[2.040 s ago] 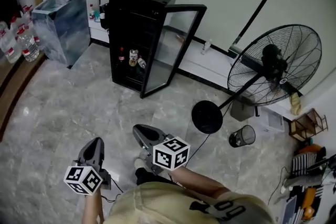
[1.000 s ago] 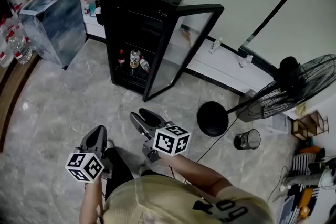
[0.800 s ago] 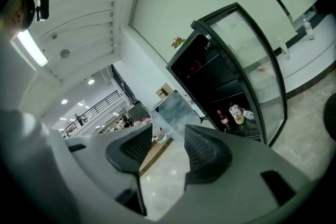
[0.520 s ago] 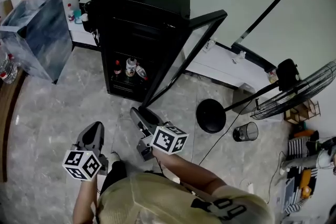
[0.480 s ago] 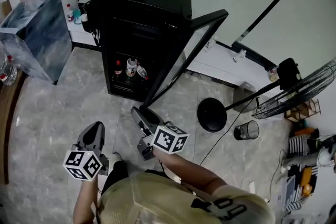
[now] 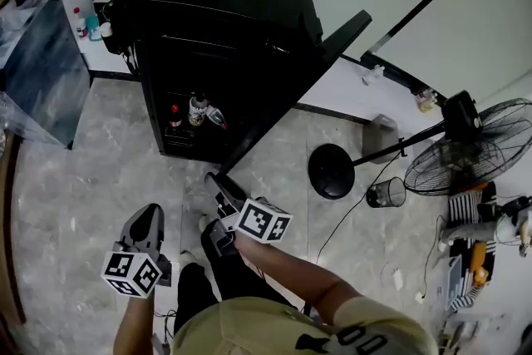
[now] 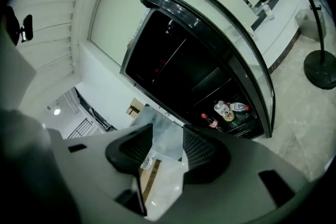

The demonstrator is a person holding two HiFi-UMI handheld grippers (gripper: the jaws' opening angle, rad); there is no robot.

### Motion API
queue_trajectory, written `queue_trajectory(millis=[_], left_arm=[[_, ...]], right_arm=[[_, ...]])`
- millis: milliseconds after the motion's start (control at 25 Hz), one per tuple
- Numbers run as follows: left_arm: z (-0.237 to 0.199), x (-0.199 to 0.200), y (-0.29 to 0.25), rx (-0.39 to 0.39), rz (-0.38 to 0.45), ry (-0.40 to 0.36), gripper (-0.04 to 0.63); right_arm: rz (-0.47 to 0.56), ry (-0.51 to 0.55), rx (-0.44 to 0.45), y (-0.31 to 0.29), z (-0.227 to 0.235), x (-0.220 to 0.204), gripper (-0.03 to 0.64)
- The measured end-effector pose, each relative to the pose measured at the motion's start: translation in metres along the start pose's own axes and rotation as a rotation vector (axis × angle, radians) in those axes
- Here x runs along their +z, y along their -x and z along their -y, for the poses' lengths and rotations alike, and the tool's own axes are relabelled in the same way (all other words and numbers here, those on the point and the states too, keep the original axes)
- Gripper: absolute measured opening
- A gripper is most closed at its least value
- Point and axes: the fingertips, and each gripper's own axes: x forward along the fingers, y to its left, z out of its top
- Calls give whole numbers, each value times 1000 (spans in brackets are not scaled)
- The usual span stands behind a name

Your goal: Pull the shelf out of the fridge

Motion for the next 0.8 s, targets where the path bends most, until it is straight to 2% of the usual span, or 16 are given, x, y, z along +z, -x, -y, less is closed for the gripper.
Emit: queue_trajectory(millis=[80,320,560,800], left_arm=[[-9,3,-25,7,-5,12,6],[-32,7,-90,43,52,38,6],[-58,0,-141,77,30,66,5],[-89,-16,-179,106,27,74,5]], right_arm=[[21,-39,-10,-26,17,9,176],[73,-117,-33,-87,66,39,170],[77,-130,-63,-138,108,60,166],[74,-165,-149,-184,160,63,152]])
